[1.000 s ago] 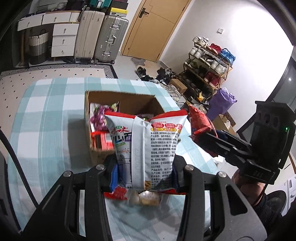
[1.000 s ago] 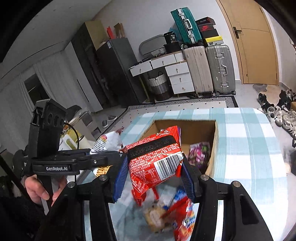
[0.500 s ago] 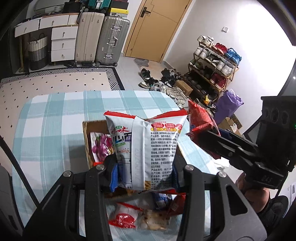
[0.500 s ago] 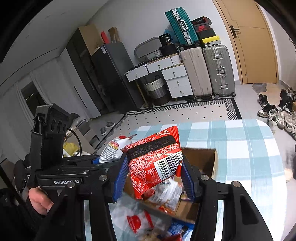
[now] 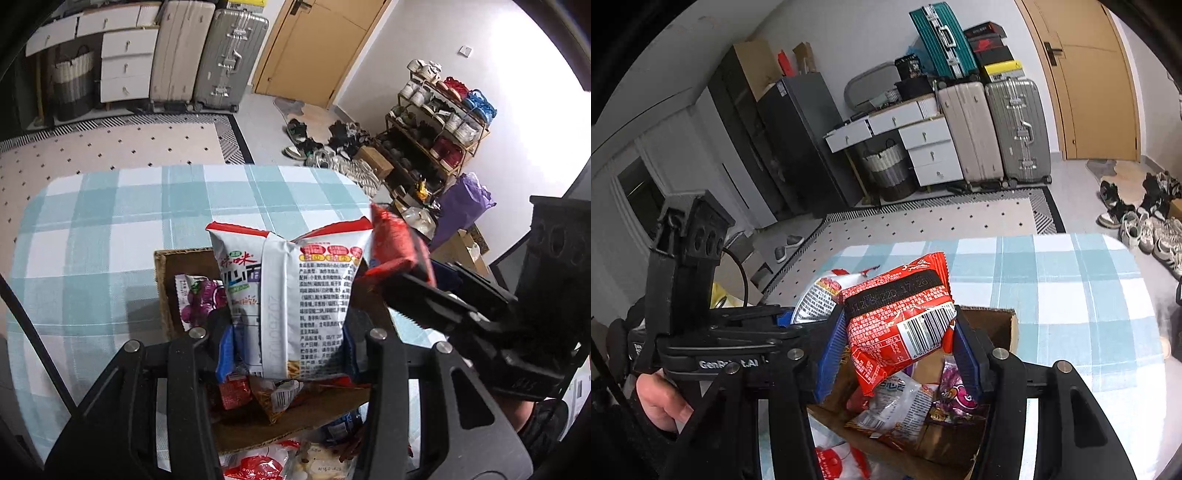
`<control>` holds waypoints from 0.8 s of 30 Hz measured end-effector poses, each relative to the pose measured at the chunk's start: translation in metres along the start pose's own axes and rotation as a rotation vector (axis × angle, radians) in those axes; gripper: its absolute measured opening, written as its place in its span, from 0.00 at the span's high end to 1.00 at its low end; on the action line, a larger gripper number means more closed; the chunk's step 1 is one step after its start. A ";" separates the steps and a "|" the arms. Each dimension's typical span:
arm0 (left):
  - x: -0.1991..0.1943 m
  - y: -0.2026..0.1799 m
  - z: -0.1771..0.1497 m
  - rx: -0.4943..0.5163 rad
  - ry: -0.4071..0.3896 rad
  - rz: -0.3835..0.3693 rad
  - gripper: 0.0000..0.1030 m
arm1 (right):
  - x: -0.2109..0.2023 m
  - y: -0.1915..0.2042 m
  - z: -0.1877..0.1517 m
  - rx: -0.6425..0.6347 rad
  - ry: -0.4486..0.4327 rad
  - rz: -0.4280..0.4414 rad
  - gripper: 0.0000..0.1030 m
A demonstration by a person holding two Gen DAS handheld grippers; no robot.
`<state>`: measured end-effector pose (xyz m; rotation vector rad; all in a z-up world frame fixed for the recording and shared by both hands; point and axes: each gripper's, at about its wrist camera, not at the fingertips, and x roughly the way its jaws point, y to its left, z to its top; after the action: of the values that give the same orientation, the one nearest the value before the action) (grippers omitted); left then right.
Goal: Organize snacks
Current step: 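Carry both bags over the box and open both grippers inside, then withdraw both grippers from the box toward the remaining snacks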
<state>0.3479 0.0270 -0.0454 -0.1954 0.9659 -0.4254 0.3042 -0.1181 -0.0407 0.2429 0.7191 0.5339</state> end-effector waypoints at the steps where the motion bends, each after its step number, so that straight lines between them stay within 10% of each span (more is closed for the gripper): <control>1: 0.004 0.001 0.000 -0.004 0.008 0.005 0.58 | 0.003 -0.002 -0.001 0.003 0.003 -0.001 0.44; 5: 0.010 0.007 -0.002 -0.021 0.014 0.023 0.17 | -0.001 -0.012 -0.003 0.017 -0.038 -0.014 0.23; 24: -0.054 -0.026 -0.025 0.029 -0.088 0.092 0.16 | -0.062 0.000 -0.009 -0.003 -0.136 -0.016 0.15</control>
<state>0.2941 0.0272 -0.0096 -0.1414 0.8778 -0.3431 0.2590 -0.1511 -0.0123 0.2678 0.5874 0.4988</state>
